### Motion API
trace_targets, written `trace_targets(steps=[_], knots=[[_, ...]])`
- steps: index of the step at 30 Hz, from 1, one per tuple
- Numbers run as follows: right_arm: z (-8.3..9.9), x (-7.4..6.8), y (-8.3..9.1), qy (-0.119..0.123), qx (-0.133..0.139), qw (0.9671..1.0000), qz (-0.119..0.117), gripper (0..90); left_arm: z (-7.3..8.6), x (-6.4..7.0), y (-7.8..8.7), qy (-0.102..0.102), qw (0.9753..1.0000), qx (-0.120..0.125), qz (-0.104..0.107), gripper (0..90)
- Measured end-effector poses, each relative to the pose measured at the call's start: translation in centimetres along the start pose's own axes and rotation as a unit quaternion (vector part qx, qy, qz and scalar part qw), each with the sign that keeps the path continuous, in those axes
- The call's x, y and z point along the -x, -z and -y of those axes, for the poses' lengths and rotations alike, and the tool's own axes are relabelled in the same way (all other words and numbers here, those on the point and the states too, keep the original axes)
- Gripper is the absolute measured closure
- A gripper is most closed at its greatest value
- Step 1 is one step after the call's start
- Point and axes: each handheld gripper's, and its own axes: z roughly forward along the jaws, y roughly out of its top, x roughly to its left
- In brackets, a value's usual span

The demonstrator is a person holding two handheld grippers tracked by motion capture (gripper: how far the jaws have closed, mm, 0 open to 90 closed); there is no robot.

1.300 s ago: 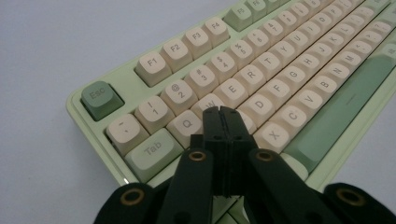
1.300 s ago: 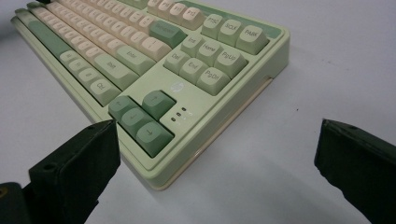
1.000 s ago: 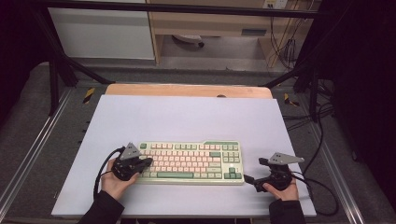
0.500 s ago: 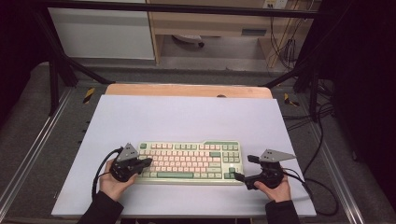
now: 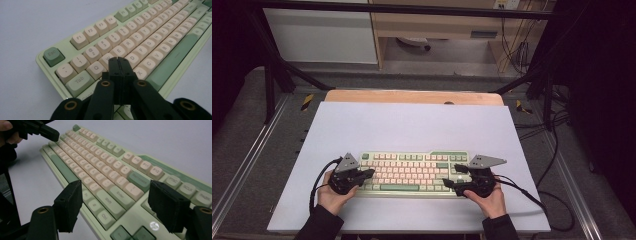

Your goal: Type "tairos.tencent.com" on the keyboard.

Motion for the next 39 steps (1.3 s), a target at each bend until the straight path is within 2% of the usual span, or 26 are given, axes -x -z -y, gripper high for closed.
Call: trace_targets(steps=[12,24,30,33,39], knots=[[-1.1,-1.2,-2.0,-0.010,-0.005,0.9999,-0.001,46.6,0.0,0.0,0.0,0.001,1.0000,0.000,0.000,90.0],[-2.4,-2.5,-5.0,0.000,-0.011,0.9999,-0.003,66.7,0.0,-0.1,0.1,0.004,1.0000,0.004,0.003,90.0],[-2.8,-2.9,-6.4,0.000,-0.021,0.9998,-0.006,73.0,0.0,-0.1,0.1,0.004,1.0000,0.005,0.003,90.0],[-2.8,-3.0,-7.2,-0.008,-0.026,0.9996,-0.009,77.1,0.0,-0.1,0.1,0.003,1.0000,0.004,0.003,90.0],[-3.1,-3.3,-8.4,0.000,-0.031,0.9995,-0.006,83.6,0.0,-0.1,0.1,0.003,1.0000,0.004,0.003,90.0]])
